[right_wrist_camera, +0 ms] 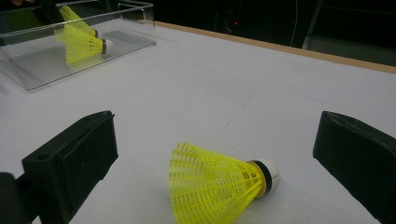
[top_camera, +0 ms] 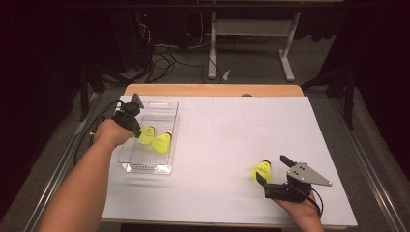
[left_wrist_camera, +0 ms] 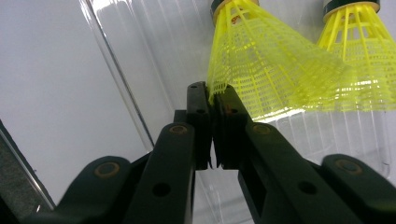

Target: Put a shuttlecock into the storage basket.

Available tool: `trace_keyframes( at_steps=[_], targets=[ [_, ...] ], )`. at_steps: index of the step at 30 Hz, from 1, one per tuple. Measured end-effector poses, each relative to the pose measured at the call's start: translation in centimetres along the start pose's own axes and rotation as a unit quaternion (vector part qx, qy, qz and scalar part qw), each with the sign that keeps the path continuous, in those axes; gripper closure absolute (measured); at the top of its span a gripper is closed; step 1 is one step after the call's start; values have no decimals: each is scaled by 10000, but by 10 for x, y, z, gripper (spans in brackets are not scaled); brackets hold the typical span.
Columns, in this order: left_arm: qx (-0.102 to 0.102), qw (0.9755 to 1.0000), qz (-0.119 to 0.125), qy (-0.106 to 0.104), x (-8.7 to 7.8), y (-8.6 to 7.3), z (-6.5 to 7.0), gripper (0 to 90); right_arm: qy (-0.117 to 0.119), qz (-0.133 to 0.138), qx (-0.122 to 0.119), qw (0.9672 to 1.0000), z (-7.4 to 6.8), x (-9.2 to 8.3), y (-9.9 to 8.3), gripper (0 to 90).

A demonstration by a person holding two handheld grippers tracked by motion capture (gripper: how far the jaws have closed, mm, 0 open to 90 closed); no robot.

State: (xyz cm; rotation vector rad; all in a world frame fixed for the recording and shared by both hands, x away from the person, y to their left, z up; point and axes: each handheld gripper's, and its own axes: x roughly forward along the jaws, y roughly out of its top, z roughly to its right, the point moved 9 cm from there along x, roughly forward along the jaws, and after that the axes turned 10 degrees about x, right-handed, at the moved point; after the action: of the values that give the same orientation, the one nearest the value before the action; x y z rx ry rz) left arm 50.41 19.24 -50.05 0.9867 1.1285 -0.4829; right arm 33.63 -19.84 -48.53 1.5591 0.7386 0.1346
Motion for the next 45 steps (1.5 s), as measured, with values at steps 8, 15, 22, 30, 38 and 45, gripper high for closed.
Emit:
trace_keyframes(
  at_steps=[8,15,22,30,38,45],
  targets=[
    [209,9997,-48,-91,-1,-1,-1,827,-1,-13,5,10000,0,1,0,5],
    [159,9998,-104,-103,-3,-4,0,784,15,-1,-4,10000,-1,1,0,5],
    [470,9985,-93,-260,-7,-4,-1,727,1,10,-6,10000,-1,1,1,5],
    [582,9975,-159,-371,-12,-5,-2,695,20,14,-4,10000,-2,1,1,5],
    [376,9984,-245,-350,-16,-5,-3,674,25,13,-14,10000,-2,1,1,5],
    [435,9984,-191,-313,-22,-7,-3,639,13,28,-38,10000,-3,2,2,5]
  ],
)
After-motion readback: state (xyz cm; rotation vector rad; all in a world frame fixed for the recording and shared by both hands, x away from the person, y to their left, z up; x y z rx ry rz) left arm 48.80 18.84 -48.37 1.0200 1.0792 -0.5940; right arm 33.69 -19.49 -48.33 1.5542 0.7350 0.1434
